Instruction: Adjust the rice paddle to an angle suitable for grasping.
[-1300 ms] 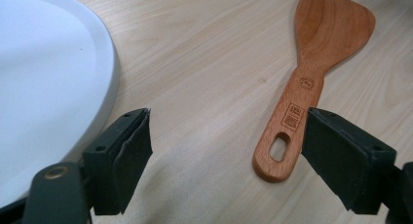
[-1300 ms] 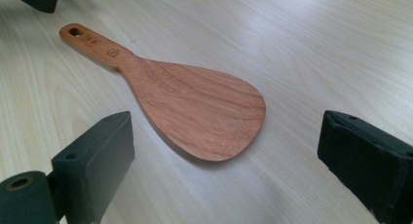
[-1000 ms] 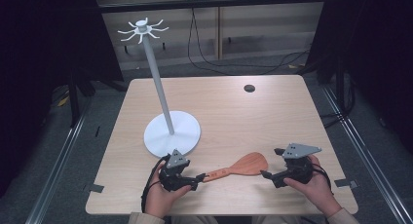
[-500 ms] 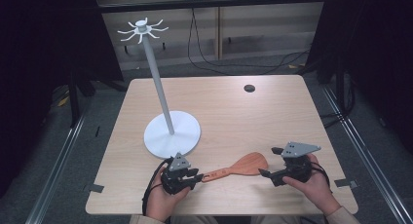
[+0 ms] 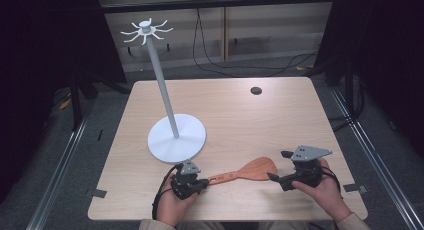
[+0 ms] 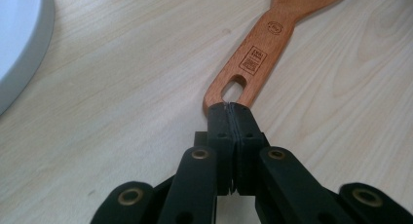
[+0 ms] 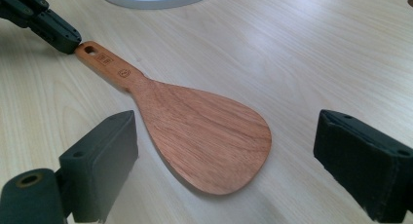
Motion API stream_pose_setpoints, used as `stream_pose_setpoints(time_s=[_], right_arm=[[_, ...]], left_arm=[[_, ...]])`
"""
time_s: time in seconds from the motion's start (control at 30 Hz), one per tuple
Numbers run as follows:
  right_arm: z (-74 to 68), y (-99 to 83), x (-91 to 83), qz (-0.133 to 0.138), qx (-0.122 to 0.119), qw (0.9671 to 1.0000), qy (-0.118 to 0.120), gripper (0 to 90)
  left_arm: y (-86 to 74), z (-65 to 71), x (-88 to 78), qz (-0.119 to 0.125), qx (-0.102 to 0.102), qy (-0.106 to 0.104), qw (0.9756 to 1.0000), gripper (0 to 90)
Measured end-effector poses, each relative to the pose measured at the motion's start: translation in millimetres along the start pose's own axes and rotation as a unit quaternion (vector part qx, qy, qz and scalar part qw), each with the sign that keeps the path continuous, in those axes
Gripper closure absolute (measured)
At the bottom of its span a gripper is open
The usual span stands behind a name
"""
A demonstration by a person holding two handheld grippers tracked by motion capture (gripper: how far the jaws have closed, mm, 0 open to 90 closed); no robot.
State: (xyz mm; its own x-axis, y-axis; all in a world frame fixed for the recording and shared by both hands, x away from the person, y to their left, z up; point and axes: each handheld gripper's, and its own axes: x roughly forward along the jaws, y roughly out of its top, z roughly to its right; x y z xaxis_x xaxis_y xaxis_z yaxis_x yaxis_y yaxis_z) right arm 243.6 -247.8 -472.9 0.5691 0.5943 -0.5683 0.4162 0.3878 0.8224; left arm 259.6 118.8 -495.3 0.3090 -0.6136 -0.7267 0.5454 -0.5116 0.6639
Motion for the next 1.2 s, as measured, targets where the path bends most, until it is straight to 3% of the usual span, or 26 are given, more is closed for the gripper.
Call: stream_pose_setpoints(time_s=[0.17, 0.3, 0.4, 0.5, 0.63, 0.73, 0.9, 1.2], right_arm=[[1.4, -5.0, -7.0, -0.002, 0.003, 1.0000, -0.008, 8.8], [2.6, -9.3, -14.6, 0.000, 0.007, 0.9998, -0.017, 8.7], [3.3, -12.3, -19.2, 0.000, 0.011, 0.9997, -0.022, 8.7], [6.3, -18.7, -27.5, 0.001, 0.019, 0.9993, -0.031, 8.7], [6.3, -21.5, -32.0, 0.001, 0.020, 0.9991, -0.036, 8.7], [5.7, -22.1, -35.7, 0.003, 0.023, 0.9989, -0.041, 8.6], [6.2, -26.0, -38.8, 0.001, 0.028, 0.9986, -0.046, 8.6], [4.3, -31.3, -46.3, -0.001, 0.029, 0.9983, -0.050, 8.5]], left_arm=[[7.2, -3.5, 8.6, 0.008, 0.004, -0.003, 1.0000, 88.7], [13.4, -2.0, 12.6, -0.001, 0.009, -0.003, 1.0000, 88.8], [18.5, -3.3, 7.4, 0.012, 0.007, 0.003, 0.9999, 89.0], [23.8, -8.6, 1.2, 0.051, -0.011, 0.010, 0.9986, 90.0], [27.7, -6.8, 15.5, 0.025, 0.000, -0.003, 0.9997, 90.0], [30.4, -4.2, 21.3, 0.006, 0.009, 0.004, 0.9999, 90.0], [34.6, -1.9, 30.4, 0.017, 0.008, -0.015, 0.9997, 90.0], [54.3, 14.1, 56.7, 0.029, 0.038, -0.024, 0.9985, 90.0]])
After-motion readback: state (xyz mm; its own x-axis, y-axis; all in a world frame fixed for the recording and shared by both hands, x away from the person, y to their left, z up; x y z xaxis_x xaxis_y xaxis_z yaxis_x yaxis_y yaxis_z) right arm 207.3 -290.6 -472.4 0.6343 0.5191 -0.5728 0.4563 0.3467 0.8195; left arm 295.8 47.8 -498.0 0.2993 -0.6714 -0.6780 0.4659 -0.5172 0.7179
